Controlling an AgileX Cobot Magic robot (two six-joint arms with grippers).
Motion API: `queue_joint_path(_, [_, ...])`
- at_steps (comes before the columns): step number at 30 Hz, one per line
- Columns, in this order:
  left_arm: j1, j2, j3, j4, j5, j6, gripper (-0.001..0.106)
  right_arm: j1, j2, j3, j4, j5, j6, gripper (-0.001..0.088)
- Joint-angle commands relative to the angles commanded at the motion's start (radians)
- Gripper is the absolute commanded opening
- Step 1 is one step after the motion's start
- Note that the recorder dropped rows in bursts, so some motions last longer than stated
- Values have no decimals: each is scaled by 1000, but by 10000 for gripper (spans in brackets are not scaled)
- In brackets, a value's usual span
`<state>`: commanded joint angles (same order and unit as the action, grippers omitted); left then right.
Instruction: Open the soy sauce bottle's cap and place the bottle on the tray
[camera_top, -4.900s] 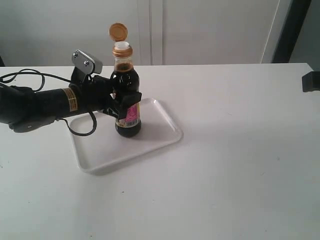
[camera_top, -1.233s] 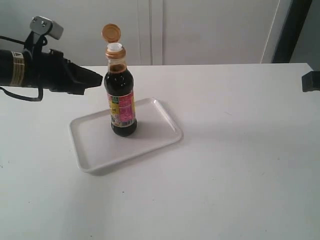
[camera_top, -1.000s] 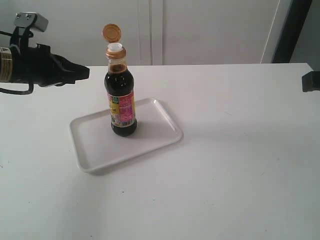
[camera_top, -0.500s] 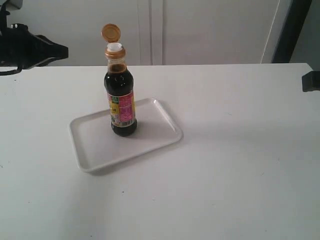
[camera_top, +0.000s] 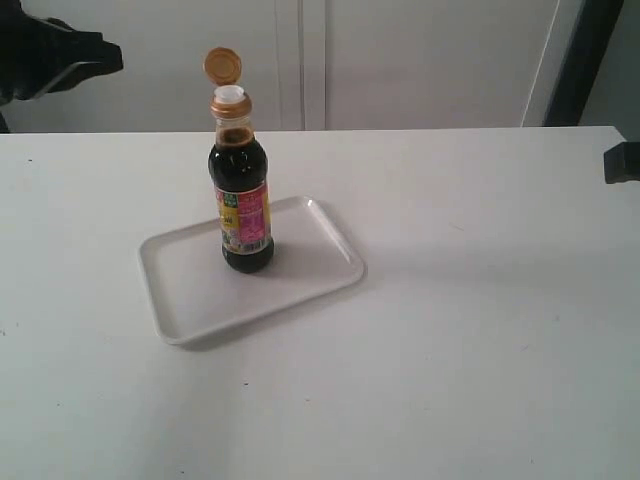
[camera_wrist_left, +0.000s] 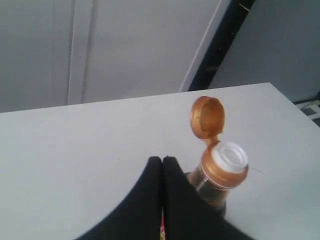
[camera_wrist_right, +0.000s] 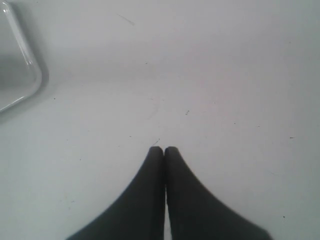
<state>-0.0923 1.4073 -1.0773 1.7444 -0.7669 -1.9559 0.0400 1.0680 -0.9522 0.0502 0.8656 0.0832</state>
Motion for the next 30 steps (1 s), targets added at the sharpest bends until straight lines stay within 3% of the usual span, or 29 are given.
queue_joint_path(15, [0, 0, 0, -2, -23, -7, 0, 0, 0, 0, 0, 0, 0, 0])
queue_joint_path(20, [0, 0, 0, -130, -21, -3, 0, 0, 0, 0, 0, 0, 0, 0])
queue_joint_path(22, [0, 0, 0, -212, 7, 49, 0, 0, 0, 0, 0, 0, 0, 0])
queue_joint_path(30, [0, -25, 0, -637, 66, 538, 0, 0, 0, 0, 0, 0, 0, 0])
